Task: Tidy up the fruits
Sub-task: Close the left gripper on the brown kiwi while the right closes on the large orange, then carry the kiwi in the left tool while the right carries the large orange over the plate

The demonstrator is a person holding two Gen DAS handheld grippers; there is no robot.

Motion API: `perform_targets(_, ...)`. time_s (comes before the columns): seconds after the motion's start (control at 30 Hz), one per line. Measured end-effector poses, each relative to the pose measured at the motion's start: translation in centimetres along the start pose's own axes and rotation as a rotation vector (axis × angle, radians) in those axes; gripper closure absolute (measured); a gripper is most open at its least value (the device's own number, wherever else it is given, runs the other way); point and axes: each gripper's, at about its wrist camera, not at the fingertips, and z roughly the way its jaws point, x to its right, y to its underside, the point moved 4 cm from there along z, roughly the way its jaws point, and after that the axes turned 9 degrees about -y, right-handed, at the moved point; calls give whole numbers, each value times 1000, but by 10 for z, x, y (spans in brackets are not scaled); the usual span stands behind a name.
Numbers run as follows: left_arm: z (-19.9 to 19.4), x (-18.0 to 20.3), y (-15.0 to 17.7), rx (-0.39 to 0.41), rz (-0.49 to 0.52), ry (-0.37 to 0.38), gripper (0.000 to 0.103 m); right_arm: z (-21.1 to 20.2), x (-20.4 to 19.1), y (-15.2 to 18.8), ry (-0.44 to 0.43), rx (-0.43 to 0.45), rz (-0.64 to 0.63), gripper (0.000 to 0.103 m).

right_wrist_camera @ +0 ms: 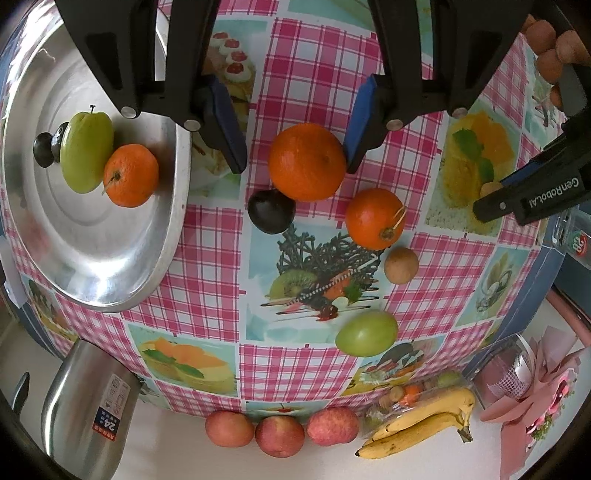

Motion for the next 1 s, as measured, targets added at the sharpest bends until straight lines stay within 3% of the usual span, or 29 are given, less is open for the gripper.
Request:
perform_targets(0.1,-1,0,1,-10,-7,12,74,0,0,0,-5,1,4,52)
perform_targets(0.27,-2,3,1,-13,-2,19,75,-2,0,0,-26,6,25,63)
perform_targets(0.7,-14,13,-6,15,-16,54,75,-10,4,-1,-67,21,79,64)
perform_targets(1.0,-56,26,-9,115,-7,115,75,-57,1,-17,-101,141,101,64)
